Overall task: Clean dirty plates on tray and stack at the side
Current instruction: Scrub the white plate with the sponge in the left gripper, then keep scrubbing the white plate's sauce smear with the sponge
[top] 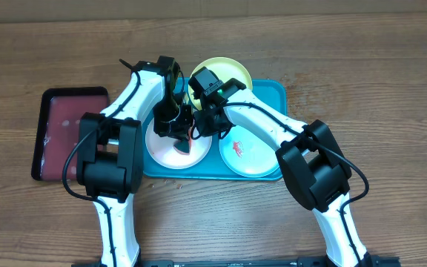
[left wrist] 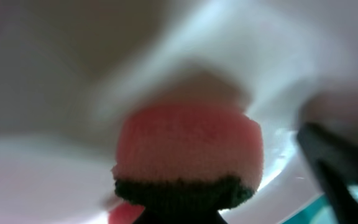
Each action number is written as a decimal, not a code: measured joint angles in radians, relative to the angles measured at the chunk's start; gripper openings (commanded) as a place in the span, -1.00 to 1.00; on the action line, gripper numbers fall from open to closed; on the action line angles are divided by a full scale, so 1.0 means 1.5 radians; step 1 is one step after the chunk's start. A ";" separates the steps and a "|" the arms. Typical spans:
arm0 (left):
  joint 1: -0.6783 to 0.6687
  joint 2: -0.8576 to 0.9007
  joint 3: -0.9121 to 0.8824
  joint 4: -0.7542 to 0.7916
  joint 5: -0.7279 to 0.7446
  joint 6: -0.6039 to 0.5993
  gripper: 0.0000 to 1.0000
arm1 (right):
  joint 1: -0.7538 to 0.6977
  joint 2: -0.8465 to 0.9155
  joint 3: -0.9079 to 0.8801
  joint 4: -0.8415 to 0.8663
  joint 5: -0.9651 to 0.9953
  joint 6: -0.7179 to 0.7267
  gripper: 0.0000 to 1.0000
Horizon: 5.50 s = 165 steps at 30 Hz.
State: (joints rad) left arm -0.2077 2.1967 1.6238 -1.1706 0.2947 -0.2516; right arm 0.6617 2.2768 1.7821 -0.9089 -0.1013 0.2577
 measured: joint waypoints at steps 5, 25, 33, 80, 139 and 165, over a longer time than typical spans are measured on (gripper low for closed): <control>0.001 0.000 0.000 -0.046 -0.099 -0.036 -0.92 | 0.000 0.000 0.000 0.001 -0.004 0.000 -0.72; 0.052 0.003 0.026 0.078 -0.074 -0.088 -0.92 | -0.004 0.000 0.000 -0.002 0.004 0.001 -0.72; 0.038 0.004 0.026 0.037 0.006 -0.005 -0.92 | -0.005 0.000 0.000 0.007 0.000 0.008 -0.92; 0.080 0.008 0.026 -0.054 -0.172 -0.095 -0.91 | -0.001 0.003 0.001 0.008 -0.028 0.008 -0.92; 0.049 0.008 0.025 -0.011 -0.077 -0.062 -0.91 | -0.001 0.004 0.001 0.014 -0.032 0.010 -0.92; 0.029 0.007 0.023 -0.073 -0.190 -0.034 -0.92 | -0.002 0.004 0.002 0.015 -0.020 0.013 -0.92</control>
State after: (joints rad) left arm -0.1642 2.2070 1.6577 -1.2797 0.0097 -0.3031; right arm 0.6594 2.2829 1.7847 -0.8864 -0.1318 0.2775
